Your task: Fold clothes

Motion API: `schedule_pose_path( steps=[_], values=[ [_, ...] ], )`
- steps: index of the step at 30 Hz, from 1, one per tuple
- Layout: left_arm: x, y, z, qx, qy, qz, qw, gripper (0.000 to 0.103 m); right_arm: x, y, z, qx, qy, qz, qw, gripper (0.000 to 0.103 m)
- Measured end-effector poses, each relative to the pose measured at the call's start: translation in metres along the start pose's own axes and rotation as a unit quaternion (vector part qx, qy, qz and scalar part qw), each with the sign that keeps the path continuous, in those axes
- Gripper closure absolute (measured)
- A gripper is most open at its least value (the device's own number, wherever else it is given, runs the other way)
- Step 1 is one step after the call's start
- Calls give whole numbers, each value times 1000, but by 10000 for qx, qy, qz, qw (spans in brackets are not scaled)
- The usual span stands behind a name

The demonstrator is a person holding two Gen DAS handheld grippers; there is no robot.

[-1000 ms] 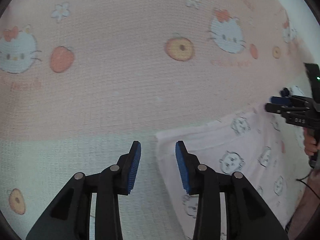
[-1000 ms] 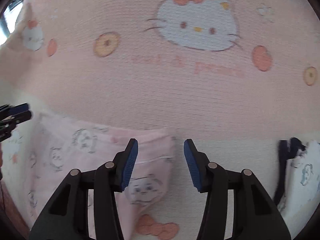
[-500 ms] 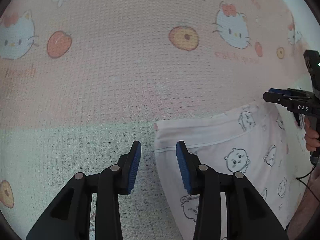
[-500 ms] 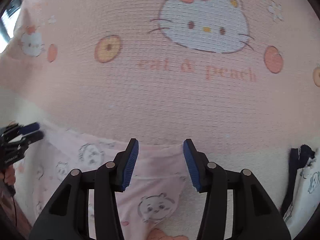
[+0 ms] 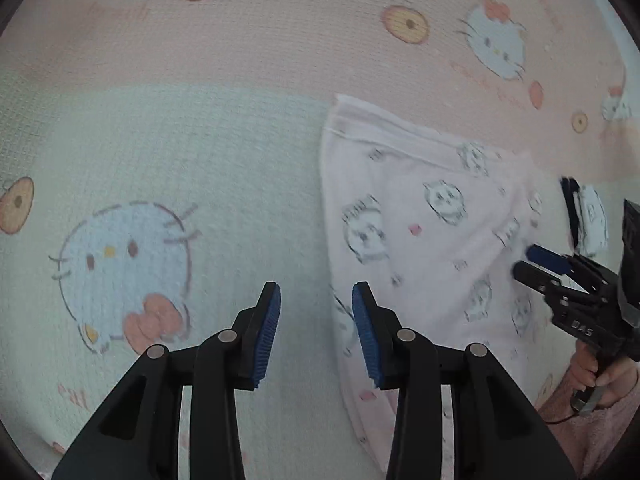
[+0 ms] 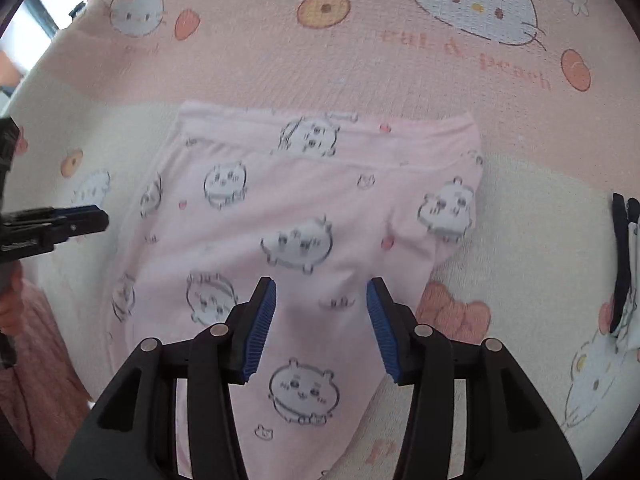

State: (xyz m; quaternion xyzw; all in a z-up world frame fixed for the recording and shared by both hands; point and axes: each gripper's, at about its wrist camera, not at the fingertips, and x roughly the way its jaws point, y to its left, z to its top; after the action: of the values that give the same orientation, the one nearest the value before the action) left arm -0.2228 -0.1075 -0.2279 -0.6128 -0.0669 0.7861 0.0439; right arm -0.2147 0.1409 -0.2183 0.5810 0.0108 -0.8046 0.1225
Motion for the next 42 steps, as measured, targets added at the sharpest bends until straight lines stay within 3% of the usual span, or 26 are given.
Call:
schedule_pose_path(
  steps=[2,4,5,6,10,14,17,19,20,24,30,34,37,38,41,42],
  values=[
    [8,-20,-18,351,133,195,9991,64,7,2,-16,93,121,-283,9995,55],
    [12,-31,-27,762,144,704,9945,65,2,-8,-30,237,28,-575,9981,56],
    [13,-35,-30,972,137,991,9902,65,-1,-17,-38,380,29,-640,9972,48],
    [9,-36,-30,952,88,1033,9900,65,-6,-28,-46,568,47,-638,9963,47],
    [-7,-31,-27,450,-247,535,9972,65,-26,-59,-71,1163,214,-588,9912,47],
    [5,-37,-31,364,-195,-267,9988,64,-43,-35,-81,1404,-133,220,9898,47],
    [20,-55,-34,865,-55,174,9961,64,-27,16,-79,815,49,135,9966,49],
    [18,-57,-34,918,-47,635,9937,60,-11,45,-87,304,299,-545,9976,49],
    [16,-53,-35,834,-76,823,9931,51,-9,50,-90,185,260,-704,9970,48],
    [7,-35,-32,243,-229,401,9986,50,-11,33,-89,620,320,-605,9957,48],
    [2,-67,-1,365,-669,-238,9968,50,-5,-33,-30,1709,-224,-329,9845,48],
    [6,-108,23,751,-710,-702,9922,50,37,-50,12,1667,-67,-1141,9794,49],
    [12,-135,32,1101,-772,-897,9869,50,54,-53,32,1006,-157,-1866,9772,49],
    [16,-144,39,1151,-733,-1036,9852,50,61,-47,35,820,-173,-1838,9794,48],
    [31,-170,64,1248,-585,-1258,9824,50,84,-38,40,814,-174,-785,9934,51],
    [34,-179,71,1328,-544,-1246,9818,50,88,-38,40,914,-233,-615,9936,52]
  ],
)
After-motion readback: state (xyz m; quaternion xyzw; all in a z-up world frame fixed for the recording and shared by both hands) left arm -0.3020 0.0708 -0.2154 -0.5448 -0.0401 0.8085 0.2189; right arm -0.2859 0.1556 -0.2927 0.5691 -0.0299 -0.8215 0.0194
